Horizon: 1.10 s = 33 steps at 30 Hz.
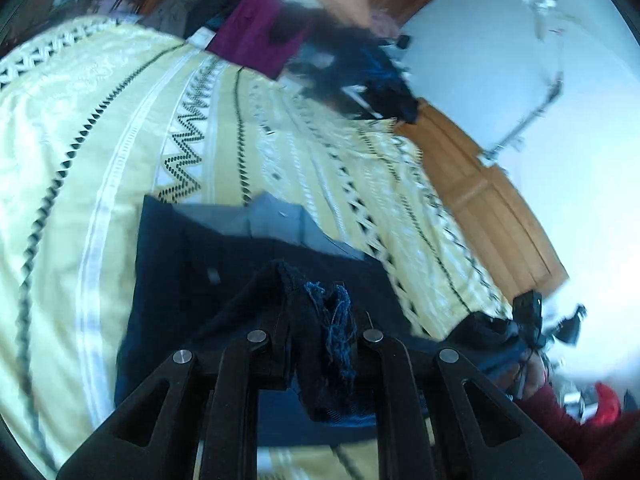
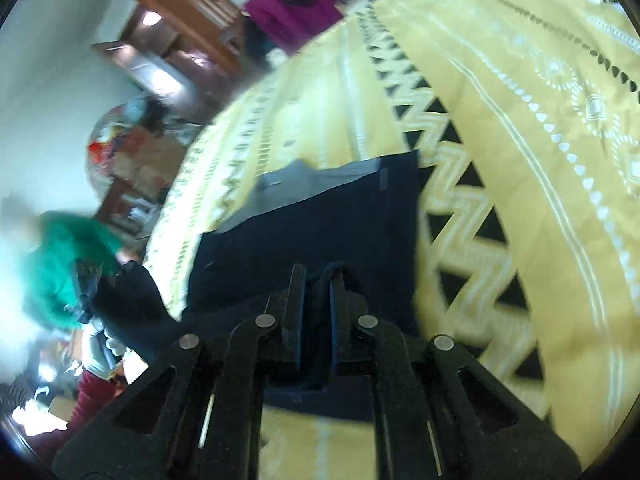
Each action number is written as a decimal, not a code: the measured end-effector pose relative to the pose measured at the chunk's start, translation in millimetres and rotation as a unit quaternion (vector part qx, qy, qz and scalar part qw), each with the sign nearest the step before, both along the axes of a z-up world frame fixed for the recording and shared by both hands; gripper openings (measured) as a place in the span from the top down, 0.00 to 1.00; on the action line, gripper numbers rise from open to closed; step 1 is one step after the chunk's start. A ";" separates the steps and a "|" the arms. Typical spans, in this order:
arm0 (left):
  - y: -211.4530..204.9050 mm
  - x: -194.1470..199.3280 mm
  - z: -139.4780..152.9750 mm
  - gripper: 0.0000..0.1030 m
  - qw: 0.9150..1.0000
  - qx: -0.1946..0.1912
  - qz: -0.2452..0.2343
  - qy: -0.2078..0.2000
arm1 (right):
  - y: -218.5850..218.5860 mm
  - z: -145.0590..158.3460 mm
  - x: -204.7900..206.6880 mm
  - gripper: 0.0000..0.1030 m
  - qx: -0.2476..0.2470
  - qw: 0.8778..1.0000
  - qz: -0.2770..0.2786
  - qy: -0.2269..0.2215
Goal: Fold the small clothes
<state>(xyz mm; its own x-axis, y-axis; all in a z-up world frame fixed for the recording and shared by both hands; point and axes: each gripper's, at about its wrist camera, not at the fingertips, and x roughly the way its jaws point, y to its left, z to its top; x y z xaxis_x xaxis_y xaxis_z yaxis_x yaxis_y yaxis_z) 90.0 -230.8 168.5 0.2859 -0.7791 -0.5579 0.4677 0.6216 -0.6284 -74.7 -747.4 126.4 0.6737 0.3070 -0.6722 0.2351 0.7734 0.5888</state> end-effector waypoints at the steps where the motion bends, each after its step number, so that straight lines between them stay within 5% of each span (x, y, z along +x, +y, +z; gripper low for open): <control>1: -4.7 22.5 -10.2 0.86 1.000 0.012 0.003 0.003 | -7.1 -10.3 11.9 0.91 0.002 1.000 -0.004 0.007; 5: -47.3 103.2 -80.9 0.79 0.996 0.074 0.027 0.044 | -25.4 -69.2 62.2 0.83 -0.001 0.998 0.009 0.061; 7: -55.6 129.6 -128.7 0.74 0.989 0.106 0.043 0.096 | -33.3 -96.3 76.4 0.82 -0.006 0.995 0.003 0.100; 9: -48.4 143.4 -165.3 0.72 0.985 0.082 0.052 0.141 | -37.2 -109.0 76.1 0.81 0.004 0.995 0.002 0.101; 12: -38.9 138.6 -147.5 0.63 0.988 0.047 0.060 0.132 | -38.9 -106.0 61.8 0.74 0.009 0.998 0.018 0.067; 15: -24.3 117.7 -101.7 0.48 0.995 0.038 0.072 0.064 | -40.0 -104.7 55.9 0.65 0.003 0.998 0.026 0.048; 18: -19.0 109.7 -74.1 0.39 0.993 0.087 0.082 -0.010 | -40.8 -103.9 50.7 0.51 0.016 0.999 0.027 0.028; 28: -58.2 123.9 -95.2 0.40 0.973 0.227 0.021 -0.047 | -25.3 -100.3 43.0 0.50 -0.038 0.999 0.033 0.006; 33: -76.7 154.9 -128.3 0.40 0.966 0.258 0.020 -0.013 | -25.5 -106.5 44.3 0.50 -0.040 0.999 0.032 0.000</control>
